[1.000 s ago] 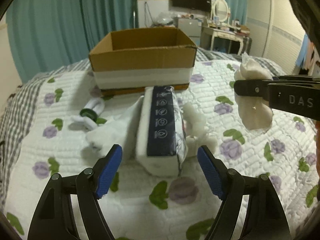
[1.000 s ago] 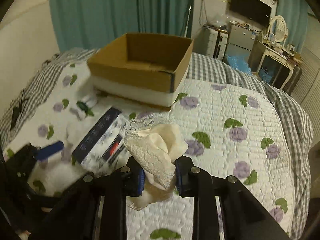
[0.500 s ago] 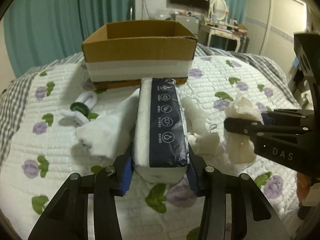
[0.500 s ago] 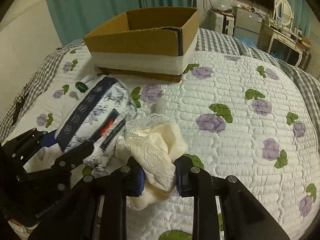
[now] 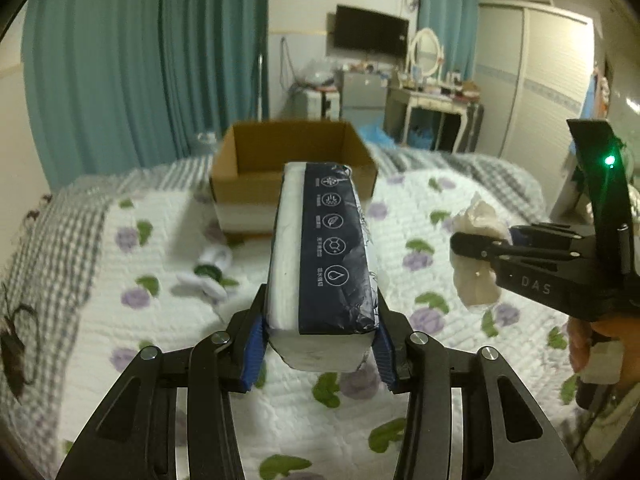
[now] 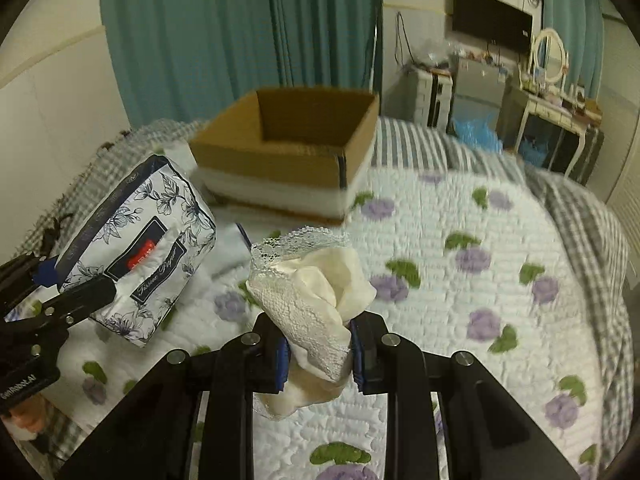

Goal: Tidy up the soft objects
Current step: 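Lower the lace cloth with the right gripper while the left gripper drops the tissue box into the box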

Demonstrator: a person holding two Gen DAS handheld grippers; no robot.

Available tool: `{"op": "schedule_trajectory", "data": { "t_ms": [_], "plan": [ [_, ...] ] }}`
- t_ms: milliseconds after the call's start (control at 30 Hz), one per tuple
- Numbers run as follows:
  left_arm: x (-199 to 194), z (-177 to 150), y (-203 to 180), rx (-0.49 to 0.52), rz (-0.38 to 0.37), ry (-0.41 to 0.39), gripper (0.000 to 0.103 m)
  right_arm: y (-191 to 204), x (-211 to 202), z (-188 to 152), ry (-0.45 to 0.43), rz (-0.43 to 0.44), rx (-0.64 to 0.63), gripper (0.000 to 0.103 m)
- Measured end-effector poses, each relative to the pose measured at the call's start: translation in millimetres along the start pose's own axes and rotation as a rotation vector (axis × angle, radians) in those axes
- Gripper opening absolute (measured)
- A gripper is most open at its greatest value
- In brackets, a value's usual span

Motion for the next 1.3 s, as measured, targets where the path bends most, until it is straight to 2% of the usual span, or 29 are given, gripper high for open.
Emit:
{"op": "schedule_trajectory", "data": {
  "t_ms": [233,467,600,733,833,933,1033,1100,1133,1167,1200,1300],
  "plan": [
    [-28,59,20,0.025,0.035,-0.12,0.044,16,-36,70,-0.113,0.003,-0.068,0.023],
    [-2,116,44,0.028,0.059,-0.171,0.044,26,-48,159,-0.219,0.006,-0.125,0.023],
    [43,143,60,0.016,0.065,-0.15,0.044,31,-15,195,-0.224,-0.009,-0.143,0.023],
    [94,155,72,0.023,0.065,-0.126,0.044,29,48,215,-0.177,-0.003,-0.128,0.023],
    [141,150,81,0.054,0.107,-0.052,0.044,25,101,216,-0.117,-0.01,-0.126,0.023],
    [178,142,88,0.043,0.101,-0.007,0.044,20,144,210,-0.065,-0.014,-0.12,0.023],
    [195,134,89,0.066,0.107,-0.005,0.048,9,172,203,-0.049,-0.03,-0.1,0.024],
    [197,130,86,0.104,0.113,-0.016,0.051,2,181,199,-0.051,-0.038,-0.083,0.044],
    [197,129,87,0.112,0.125,-0.015,0.061,-2,182,197,-0.055,-0.041,-0.076,0.066],
    [196,129,87,0.111,0.135,-0.021,0.065,-6,180,196,-0.073,-0.048,-0.065,0.077],
    [192,130,86,0.108,0.127,-0.036,0.072,-11,177,197,-0.088,-0.054,-0.056,0.077],
    [172,135,88,0.081,0.124,-0.063,0.073,-21,157,199,-0.109,-0.059,-0.032,0.077]
  ]
}}
Point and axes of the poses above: each gripper's, at about its wrist camera, not at the fingertips, and x roughly the way its jaws point, y to its left, z to its top, the point moved 9 cm from there along x, roughly the way its jaws point
